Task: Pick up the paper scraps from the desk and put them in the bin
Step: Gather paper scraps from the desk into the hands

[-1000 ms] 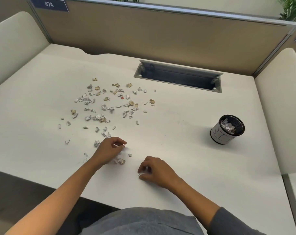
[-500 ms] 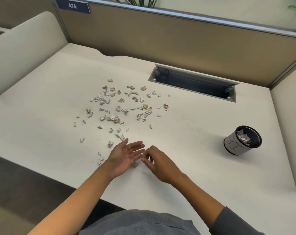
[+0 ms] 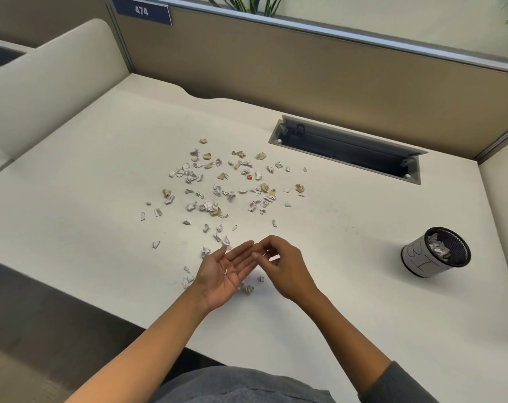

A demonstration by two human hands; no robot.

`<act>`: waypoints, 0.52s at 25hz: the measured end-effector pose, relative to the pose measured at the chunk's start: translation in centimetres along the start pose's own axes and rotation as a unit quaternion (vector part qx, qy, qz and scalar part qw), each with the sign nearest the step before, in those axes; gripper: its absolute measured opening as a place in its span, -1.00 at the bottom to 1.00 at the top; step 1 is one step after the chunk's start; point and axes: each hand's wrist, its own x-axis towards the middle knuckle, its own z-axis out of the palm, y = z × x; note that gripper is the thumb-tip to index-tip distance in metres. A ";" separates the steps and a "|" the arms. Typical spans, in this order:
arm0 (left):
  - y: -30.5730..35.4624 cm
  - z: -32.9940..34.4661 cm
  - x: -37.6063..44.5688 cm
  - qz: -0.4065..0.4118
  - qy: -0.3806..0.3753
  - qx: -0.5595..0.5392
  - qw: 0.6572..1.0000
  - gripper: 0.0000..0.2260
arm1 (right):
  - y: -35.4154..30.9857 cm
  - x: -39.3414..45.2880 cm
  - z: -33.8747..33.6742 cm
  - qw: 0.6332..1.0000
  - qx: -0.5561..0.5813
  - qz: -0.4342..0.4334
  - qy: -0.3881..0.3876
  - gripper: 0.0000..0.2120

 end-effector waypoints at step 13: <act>5.0 -3.0 -0.7 0.082 0.037 -0.034 0.995 -0.48 | 3.0 -1.2 6.7 0.966 -0.233 0.053 -0.097 -0.28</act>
